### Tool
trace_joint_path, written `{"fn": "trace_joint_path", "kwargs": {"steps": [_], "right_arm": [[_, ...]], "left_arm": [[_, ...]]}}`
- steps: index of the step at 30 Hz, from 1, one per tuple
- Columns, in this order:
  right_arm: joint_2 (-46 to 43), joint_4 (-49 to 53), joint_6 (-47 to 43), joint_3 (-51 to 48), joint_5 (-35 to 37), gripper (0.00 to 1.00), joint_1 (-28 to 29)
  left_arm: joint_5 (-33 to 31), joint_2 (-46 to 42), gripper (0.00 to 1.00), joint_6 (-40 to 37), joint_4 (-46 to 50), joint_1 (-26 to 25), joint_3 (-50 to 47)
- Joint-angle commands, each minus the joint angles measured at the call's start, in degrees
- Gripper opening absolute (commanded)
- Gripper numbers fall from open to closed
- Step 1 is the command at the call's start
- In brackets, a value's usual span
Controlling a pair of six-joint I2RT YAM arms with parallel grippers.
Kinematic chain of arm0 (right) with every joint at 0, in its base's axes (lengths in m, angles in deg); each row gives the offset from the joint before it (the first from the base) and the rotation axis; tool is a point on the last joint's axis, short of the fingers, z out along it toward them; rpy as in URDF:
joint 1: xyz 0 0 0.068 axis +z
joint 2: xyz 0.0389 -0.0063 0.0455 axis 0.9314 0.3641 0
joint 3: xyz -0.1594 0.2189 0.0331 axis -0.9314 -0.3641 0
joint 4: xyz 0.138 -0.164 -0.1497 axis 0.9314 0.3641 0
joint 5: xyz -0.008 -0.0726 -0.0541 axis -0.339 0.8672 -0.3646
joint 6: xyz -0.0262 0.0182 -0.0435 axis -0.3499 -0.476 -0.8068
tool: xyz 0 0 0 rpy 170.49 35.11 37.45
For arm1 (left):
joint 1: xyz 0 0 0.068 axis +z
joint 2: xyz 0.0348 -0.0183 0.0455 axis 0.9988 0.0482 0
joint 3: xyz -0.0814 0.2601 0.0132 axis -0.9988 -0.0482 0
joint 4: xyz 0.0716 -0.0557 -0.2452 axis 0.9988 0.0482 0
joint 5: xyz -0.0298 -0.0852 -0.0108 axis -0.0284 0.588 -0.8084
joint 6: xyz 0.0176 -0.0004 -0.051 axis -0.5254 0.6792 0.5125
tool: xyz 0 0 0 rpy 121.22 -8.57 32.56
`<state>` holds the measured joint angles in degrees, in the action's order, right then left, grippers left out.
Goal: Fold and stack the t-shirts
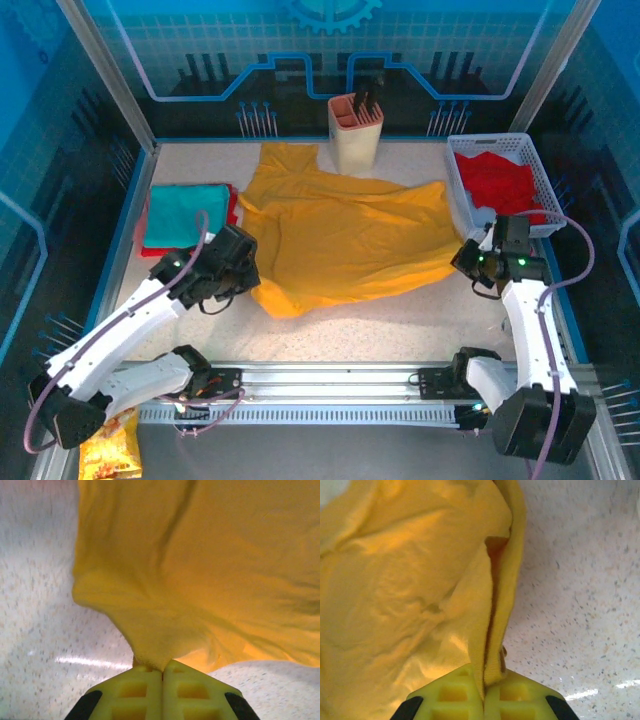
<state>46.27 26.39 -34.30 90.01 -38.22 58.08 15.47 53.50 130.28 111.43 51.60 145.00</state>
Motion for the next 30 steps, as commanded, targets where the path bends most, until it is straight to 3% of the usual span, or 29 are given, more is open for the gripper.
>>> {"fn": "trace_joint_path", "kwargs": {"steps": [1, 13, 23, 27, 30], "right_arm": [[-3.4, 4.7, -3.8, 4.9, 1.3, 0.0, -0.5], [-9.4, 7.8, -7.1, 17.5, 3.7, 0.0, -0.5], [-9.1, 9.0, -5.6, 32.2, 1.3, 0.0, -0.5], [-8.9, 11.3, -4.8, 38.7, -0.6, 0.0, -0.5], [-9.4, 12.8, -3.5, 42.6, -1.6, 0.0, -0.5]], "left_arm": [[-6.2, -0.7, 0.0, -6.0, 4.0, 0.4, 5.8], [-11.4, 0.5, 0.0, -17.6, 7.5, 0.4, 27.7], [-9.5, 4.2, 0.0, -26.0, 9.6, 0.3, 52.4], [-4.4, 5.2, 0.0, -32.1, 6.5, 0.3, 60.8], [-4.0, 5.2, 0.0, -34.0, 4.4, 0.3, 65.0]]}}
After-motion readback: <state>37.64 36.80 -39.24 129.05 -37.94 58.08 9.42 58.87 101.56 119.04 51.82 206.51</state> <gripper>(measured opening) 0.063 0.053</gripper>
